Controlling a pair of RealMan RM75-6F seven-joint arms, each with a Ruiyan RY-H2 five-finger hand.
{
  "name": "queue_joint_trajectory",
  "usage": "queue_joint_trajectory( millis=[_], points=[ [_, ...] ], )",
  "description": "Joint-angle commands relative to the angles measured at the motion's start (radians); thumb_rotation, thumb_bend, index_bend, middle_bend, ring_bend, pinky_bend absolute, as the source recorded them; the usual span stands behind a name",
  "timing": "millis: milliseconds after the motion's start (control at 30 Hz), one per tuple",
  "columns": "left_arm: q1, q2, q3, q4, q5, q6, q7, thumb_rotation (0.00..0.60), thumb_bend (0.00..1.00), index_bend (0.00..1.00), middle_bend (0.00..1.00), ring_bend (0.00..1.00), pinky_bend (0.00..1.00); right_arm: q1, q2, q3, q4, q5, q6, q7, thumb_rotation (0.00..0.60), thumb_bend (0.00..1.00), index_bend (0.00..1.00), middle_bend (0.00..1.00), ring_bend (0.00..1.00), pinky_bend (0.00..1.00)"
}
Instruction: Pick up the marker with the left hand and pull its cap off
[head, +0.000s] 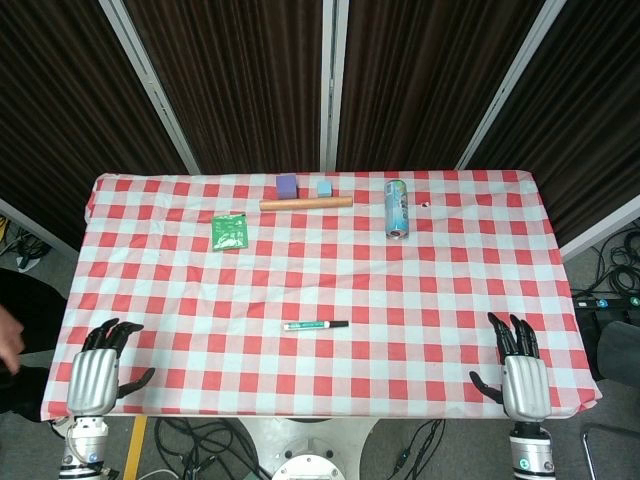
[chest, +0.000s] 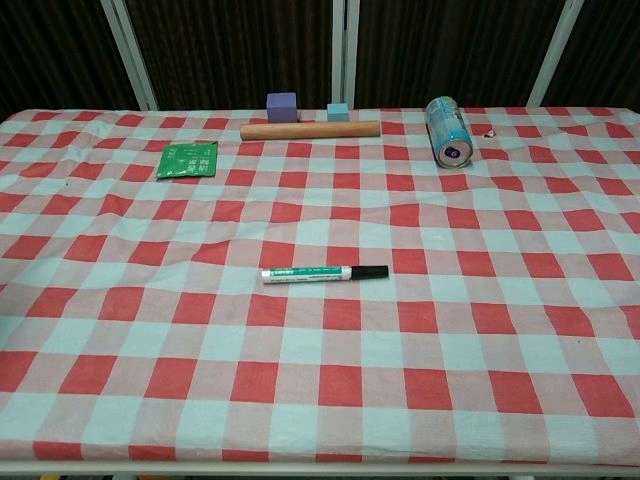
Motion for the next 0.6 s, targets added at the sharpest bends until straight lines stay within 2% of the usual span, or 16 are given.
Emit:
queue_joint_trajectory(
  millis=[33, 400, 600],
  points=[
    [0.000, 0.000, 0.001, 0.000, -0.001, -0.001, 0.001, 0.600, 0.13, 0.28, 0.27, 0.15, 0.22, 0.000, -0.001, 0.000, 0.002, 0.001, 0.000, 0.002, 0.600, 0.03, 0.09, 0.18, 0.00, 0.01],
    [-0.023, 0.018, -0.018, -0.024, -0.007, -0.021, 0.024, 0.600, 0.13, 0.28, 0.27, 0.15, 0.22, 0.003, 0.011, 0.013, -0.020, 0.003, 0.010, -0.002, 0.600, 0.03, 0.09, 0.18, 0.00, 0.01],
    [-0.080, 0.045, -0.054, -0.084, -0.037, -0.097, 0.086, 0.600, 0.13, 0.28, 0.27, 0.15, 0.22, 0.025, 0.052, 0.030, -0.082, 0.001, -0.009, -0.074, 0.600, 0.03, 0.09, 0.18, 0.00, 0.01]
  ],
)
